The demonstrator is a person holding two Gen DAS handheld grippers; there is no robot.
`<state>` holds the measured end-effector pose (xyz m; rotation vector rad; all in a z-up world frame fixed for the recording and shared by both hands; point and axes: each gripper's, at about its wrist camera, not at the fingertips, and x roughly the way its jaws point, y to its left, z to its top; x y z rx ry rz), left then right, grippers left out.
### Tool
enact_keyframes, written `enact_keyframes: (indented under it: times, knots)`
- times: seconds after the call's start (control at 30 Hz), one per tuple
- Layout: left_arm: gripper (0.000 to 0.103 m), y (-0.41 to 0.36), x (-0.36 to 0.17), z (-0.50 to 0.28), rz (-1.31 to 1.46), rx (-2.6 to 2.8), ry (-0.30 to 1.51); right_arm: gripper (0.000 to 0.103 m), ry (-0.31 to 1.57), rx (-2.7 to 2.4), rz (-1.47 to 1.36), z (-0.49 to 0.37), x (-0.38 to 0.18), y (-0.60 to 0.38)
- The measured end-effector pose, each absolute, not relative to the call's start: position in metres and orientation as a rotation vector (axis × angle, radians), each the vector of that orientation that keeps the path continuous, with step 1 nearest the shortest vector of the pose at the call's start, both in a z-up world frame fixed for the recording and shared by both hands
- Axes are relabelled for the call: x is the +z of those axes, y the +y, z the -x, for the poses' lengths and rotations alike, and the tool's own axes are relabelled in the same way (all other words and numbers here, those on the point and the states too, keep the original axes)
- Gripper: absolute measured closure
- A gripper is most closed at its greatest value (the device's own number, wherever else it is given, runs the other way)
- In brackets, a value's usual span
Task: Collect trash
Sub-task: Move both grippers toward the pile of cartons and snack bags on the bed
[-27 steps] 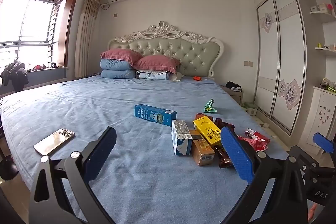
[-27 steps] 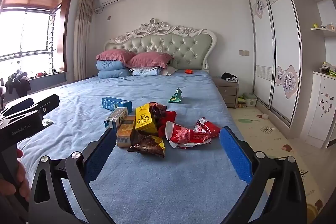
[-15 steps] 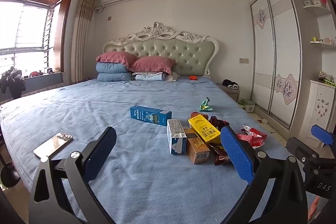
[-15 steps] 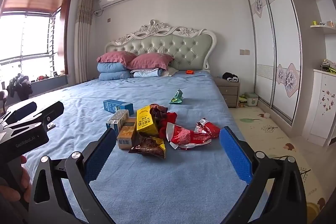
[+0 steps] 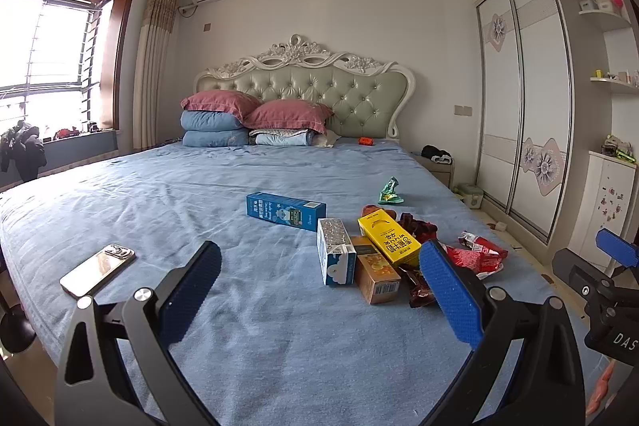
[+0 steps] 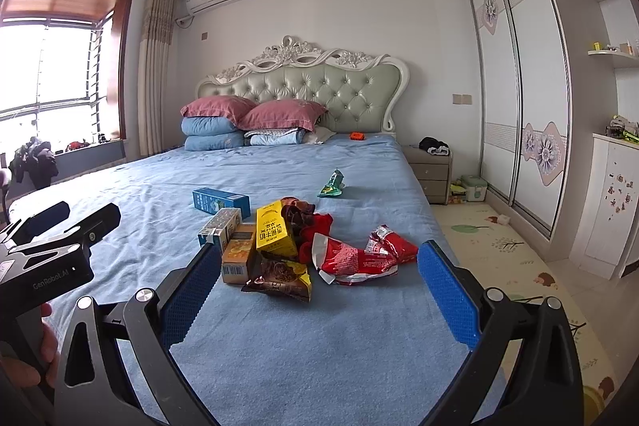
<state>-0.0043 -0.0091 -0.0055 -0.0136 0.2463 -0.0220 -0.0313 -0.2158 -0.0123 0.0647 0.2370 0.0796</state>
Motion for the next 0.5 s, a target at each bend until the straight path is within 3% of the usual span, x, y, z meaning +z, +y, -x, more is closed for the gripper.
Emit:
enact_keyframes:
  times: [0.5]
  knots:
    - [0.004,-0.0148,-0.0056,0.0011,-0.002,-0.043,0.258,0.008,0.246,0.071,-0.059,0.0279,-0.0136,-0.2156]
